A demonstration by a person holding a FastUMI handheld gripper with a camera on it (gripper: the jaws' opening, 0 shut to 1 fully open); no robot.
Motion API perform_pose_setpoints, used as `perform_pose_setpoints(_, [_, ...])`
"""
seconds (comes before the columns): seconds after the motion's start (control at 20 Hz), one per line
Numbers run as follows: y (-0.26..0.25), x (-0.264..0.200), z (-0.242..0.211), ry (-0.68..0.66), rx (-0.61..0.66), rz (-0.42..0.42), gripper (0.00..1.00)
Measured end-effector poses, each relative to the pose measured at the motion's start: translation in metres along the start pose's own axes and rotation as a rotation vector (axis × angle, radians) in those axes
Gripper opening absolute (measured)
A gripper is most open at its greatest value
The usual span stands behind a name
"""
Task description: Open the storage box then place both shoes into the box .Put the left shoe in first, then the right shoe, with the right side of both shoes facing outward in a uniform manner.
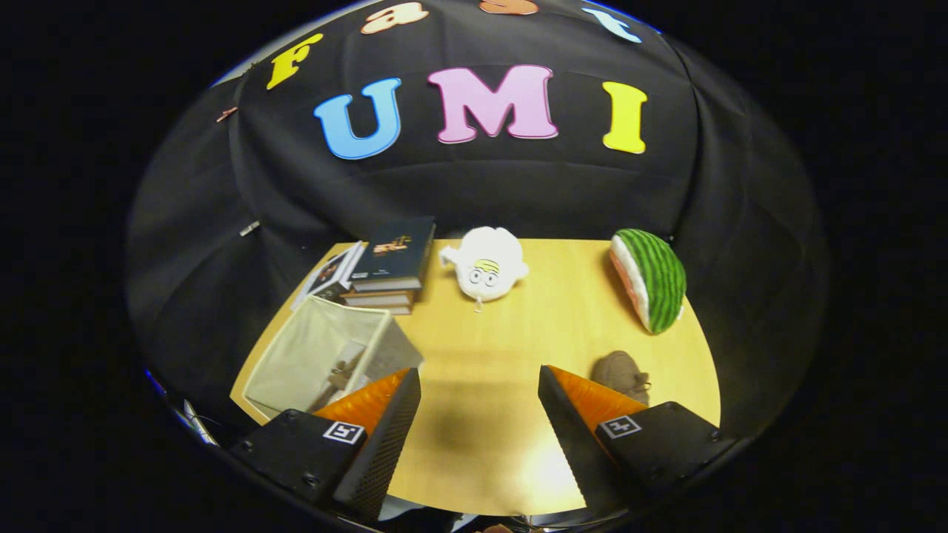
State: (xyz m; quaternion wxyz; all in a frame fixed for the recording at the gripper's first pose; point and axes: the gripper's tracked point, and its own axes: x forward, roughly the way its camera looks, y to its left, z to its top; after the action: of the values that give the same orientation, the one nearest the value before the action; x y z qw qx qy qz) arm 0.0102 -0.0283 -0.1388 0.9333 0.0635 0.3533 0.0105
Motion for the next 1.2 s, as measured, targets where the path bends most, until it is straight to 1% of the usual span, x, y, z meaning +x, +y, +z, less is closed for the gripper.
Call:
perform_pose_setpoints(0.2, [-0.091,0.01,-0.033,0.054,-0.013,-0.115,0.99])
perform_pose_setpoints(0.4, [-0.148,0.033,-0.076,0.144,-0.024,-0.155,0.99])
perform_pose_setpoints(0.55, [-0.192,0.053,-0.111,0.235,-0.11,-0.206,1.0])
perform_pose_setpoints(0.6, [-0.203,0.06,-0.121,0.266,-0.13,-0.211,0.99])
perform_pose_setpoints(0.7, [-0.214,0.074,-0.137,0.321,-0.126,-0.201,0.99])
perform_pose_setpoints(0.9, [-0.229,0.1,-0.147,0.366,-0.022,-0.171,0.99])
perform_pose_setpoints(1.05, [-0.227,0.117,-0.144,0.368,0.061,-0.12,0.98])
perform_pose_setpoints(1.1, [-0.222,0.12,-0.147,0.384,0.071,-0.088,0.97])
perform_pose_setpoints(1.15, [-0.212,0.122,-0.149,0.394,0.089,-0.043,0.88])
perform_pose_setpoints(1.2, [-0.207,0.124,-0.148,0.395,0.102,-0.028,0.71])
